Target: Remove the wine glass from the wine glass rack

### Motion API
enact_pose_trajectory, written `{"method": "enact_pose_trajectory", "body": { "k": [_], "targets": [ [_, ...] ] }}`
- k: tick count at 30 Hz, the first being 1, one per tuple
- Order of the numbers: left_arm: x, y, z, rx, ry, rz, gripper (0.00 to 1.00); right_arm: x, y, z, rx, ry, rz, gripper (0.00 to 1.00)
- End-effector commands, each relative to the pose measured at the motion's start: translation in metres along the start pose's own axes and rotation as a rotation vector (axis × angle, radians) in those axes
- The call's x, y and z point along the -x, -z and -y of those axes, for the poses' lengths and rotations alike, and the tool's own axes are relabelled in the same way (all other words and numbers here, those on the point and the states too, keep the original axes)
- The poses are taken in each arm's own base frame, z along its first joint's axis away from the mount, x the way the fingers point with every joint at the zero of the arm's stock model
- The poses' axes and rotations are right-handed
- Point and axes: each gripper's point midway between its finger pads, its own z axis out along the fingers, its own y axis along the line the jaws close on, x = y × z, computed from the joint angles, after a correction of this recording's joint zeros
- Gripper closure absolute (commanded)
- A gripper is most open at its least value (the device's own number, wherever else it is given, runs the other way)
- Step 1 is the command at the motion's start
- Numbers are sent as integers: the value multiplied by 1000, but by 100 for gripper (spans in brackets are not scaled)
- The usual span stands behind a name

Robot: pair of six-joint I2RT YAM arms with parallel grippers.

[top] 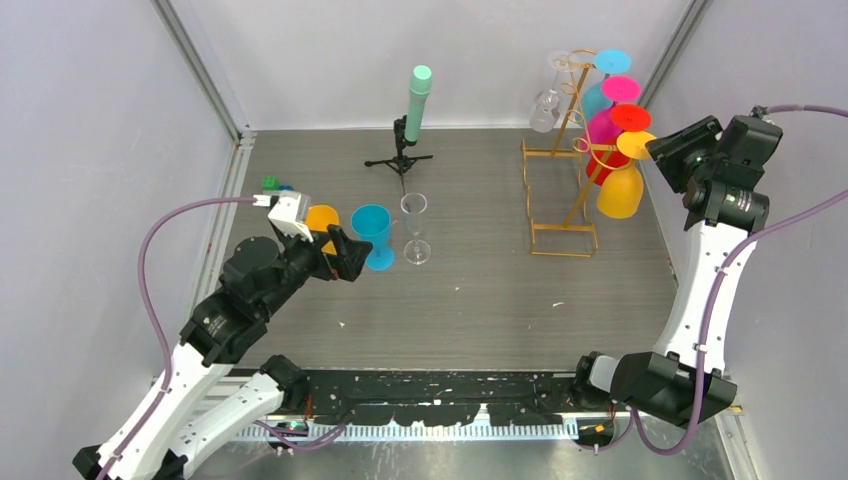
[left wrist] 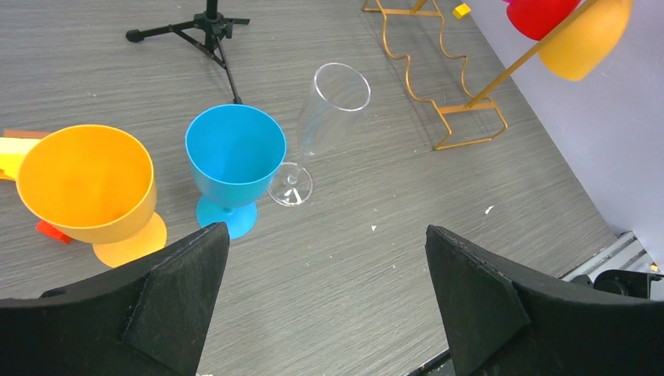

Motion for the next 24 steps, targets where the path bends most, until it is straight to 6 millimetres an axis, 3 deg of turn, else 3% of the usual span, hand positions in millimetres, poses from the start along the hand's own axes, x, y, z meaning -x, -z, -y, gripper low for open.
{"method": "enact_pose_trajectory", "body": {
  "k": [1,6,14,21,24],
  "targets": [
    [12,-3,11,-48,31,51,0,7,5,-11,74,4,39,52],
    [22,-5,16,-60,21,65,0,6,5,-6,55,14,50,62],
    [17,-5,14,-55,26,57,0,7,6,3,17,13,76,81],
    [18,-4,13,-53,26,62,0,19,7,-5,34,-37,120,99],
    [17,-4,13,-52,27,61,0,27,7,-12,57,-83,149,100]
  ]
}}
